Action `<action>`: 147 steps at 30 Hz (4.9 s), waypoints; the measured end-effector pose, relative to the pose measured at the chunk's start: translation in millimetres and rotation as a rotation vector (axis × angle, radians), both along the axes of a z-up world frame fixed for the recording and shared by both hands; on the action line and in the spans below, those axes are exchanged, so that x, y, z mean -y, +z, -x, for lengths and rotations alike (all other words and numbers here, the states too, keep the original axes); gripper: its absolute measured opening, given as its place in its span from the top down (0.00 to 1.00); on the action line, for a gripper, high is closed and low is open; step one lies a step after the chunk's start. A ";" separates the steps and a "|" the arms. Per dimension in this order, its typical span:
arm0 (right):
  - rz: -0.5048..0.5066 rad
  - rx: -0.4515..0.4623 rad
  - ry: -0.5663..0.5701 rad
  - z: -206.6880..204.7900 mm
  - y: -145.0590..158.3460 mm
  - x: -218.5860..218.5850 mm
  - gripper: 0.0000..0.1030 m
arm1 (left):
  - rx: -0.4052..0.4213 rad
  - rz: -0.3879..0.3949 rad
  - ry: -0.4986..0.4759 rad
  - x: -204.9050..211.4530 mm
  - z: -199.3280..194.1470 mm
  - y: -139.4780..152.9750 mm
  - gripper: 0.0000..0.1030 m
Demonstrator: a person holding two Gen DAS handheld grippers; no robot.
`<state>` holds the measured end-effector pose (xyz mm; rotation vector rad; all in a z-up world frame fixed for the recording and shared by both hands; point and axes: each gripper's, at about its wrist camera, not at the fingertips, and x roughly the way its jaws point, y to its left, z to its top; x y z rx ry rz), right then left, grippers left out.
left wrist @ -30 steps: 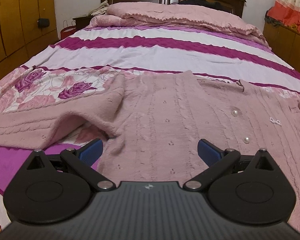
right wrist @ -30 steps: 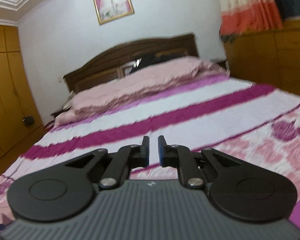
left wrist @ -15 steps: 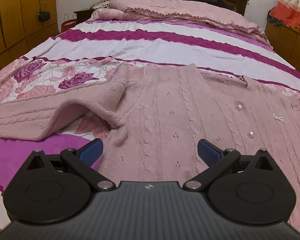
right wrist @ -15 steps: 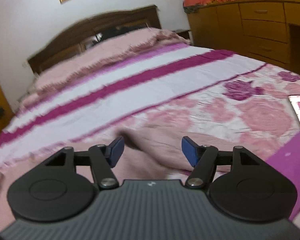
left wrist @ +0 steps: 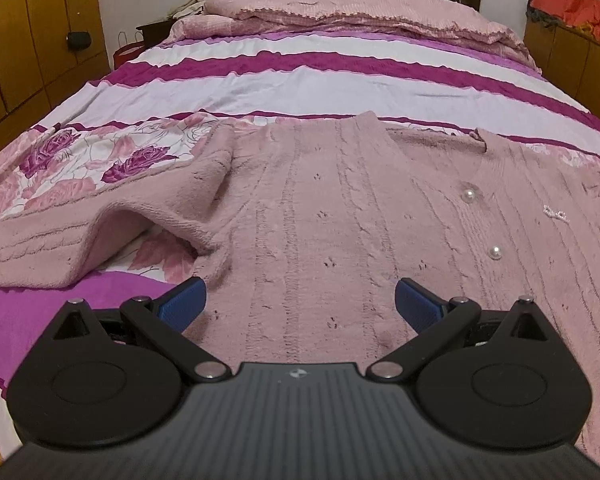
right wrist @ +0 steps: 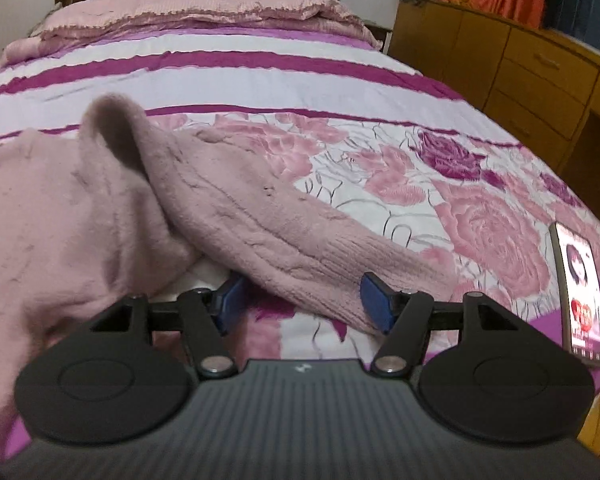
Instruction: Fold small clothes
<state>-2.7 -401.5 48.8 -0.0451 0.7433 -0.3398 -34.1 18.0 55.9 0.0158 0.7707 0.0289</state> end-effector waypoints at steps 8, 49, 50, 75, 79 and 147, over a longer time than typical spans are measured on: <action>-0.156 0.083 -0.139 3.0 18.1 31.7 0.86 | 0.008 0.001 0.001 -1.0 1.0 3.2 0.00; -0.458 0.391 0.324 -64.1 150.8 -252.9 0.87 | 0.105 0.138 0.126 -104.2 56.6 27.4 0.00; -0.449 0.369 0.343 -66.7 142.0 -264.5 0.87 | 0.111 0.134 0.126 -105.8 57.8 28.0 0.00; -0.505 -0.002 0.470 -84.9 29.1 -334.3 0.69 | 0.093 0.115 0.099 -116.2 47.4 12.9 0.00; -0.495 -0.006 0.464 -79.0 33.5 -332.8 0.60 | 0.096 0.114 0.094 -112.9 46.4 14.0 0.00; -0.317 0.112 0.154 -31.6 5.4 -162.4 0.10 | 0.097 0.009 0.018 -38.6 -101.3 -0.9 0.82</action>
